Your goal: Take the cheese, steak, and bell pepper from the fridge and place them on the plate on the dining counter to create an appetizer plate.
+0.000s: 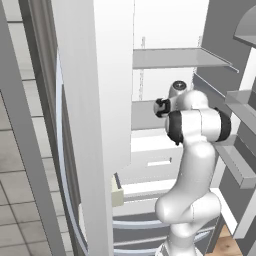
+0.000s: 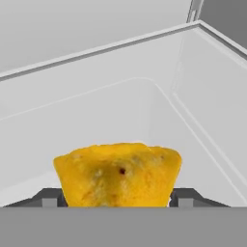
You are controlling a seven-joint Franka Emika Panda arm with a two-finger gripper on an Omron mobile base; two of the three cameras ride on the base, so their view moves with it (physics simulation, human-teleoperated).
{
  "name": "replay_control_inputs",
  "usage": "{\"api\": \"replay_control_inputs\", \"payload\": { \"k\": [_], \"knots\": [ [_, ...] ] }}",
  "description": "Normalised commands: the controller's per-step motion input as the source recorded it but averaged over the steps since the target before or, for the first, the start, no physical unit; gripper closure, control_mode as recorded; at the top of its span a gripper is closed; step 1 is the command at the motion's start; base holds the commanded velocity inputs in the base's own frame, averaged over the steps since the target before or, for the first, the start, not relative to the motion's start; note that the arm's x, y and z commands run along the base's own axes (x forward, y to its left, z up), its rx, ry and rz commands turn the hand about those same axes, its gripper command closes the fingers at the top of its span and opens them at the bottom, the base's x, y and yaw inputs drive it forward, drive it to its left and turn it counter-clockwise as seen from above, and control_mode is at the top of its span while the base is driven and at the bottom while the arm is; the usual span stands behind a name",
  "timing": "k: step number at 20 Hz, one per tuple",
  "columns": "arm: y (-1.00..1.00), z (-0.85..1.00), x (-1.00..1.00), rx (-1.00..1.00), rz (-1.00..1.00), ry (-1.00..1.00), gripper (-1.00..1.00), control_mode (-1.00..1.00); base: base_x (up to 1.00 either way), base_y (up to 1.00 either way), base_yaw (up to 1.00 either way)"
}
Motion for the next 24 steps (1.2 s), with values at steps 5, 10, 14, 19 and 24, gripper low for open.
{"api": "replay_control_inputs", "payload": {
  "k": [5, 10, 14, 19, 24],
  "knots": [
    [0.38, 0.06, -0.74, 0.0, 0.05, 0.0, 1.0, -1.0, 0.0, 0.0, 0.0],
    [0.43, 0.38, -0.78, -0.02, 0.03, -0.02, 1.0, -1.0, 0.0, 0.0, 0.0],
    [0.31, 0.75, -0.97, -0.02, 0.03, -0.01, 1.0, -1.0, 0.0, 0.0, 0.0],
    [0.18, 0.93, -1.0, 0.0, 0.09, 0.0, 1.0, -1.0, 0.0, 0.0, 0.0],
    [0.14, 0.86, -1.0, 0.0, 0.11, 0.02, 1.0, -1.0, 0.0, 0.0, 0.0]
  ]
}}
